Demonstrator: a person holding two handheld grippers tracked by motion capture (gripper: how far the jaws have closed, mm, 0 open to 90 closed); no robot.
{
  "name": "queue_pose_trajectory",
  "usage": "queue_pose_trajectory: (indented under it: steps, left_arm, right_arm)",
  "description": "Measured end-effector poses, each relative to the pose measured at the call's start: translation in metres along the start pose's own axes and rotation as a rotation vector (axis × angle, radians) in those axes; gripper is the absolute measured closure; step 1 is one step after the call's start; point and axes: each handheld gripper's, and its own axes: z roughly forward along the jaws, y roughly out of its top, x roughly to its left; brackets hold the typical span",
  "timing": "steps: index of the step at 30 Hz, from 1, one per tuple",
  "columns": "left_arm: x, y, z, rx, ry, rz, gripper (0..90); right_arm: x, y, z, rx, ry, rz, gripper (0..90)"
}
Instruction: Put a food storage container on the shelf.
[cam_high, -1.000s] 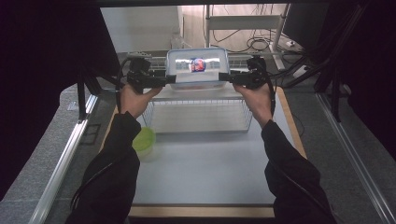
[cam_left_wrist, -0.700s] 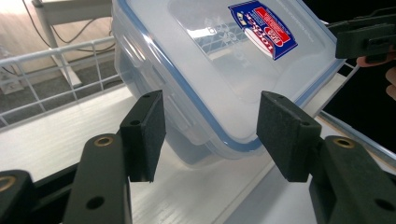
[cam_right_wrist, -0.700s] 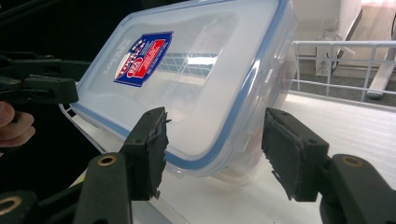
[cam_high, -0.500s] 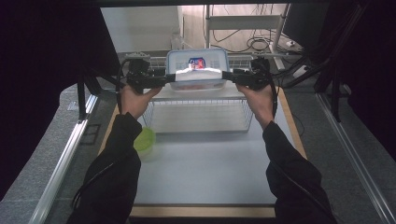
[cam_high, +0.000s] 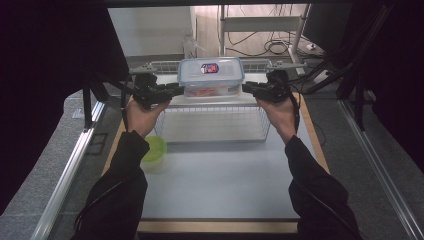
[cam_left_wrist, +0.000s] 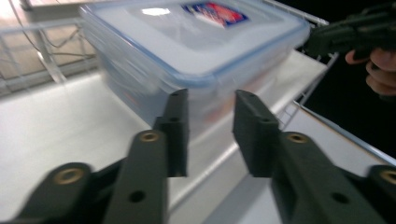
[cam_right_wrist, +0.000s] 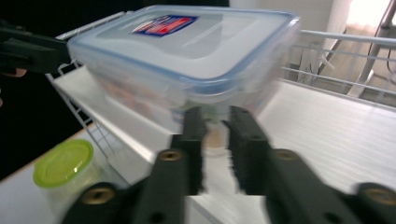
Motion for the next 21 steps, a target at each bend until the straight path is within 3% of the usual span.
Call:
queue_pose_trajectory:
  steps: [2,7,10,13,21]
  left_arm:
    - [-0.001,-0.002,0.005,0.027,0.004,0.013,76.5]
    - [-0.001,-0.001,0.019,0.041,0.028,0.020,80.0]
    - [-0.002,0.000,0.021,0.043,0.050,0.021,80.1]
    - [-0.001,0.002,0.024,0.043,0.036,0.020,80.7]
    - [-0.005,0.001,0.029,0.057,0.047,0.043,80.0]
  right_arm:
    - [0.010,-0.001,0.005,0.024,0.014,-0.049,85.9]
    - [0.020,0.001,0.018,0.061,-0.003,-0.106,87.9]
    - [0.020,0.002,0.023,0.065,-0.013,-0.104,88.1]
    - [0.019,0.002,0.024,0.066,-0.003,-0.095,88.1]
    - [0.020,0.002,0.026,0.065,-0.006,-0.104,87.3]
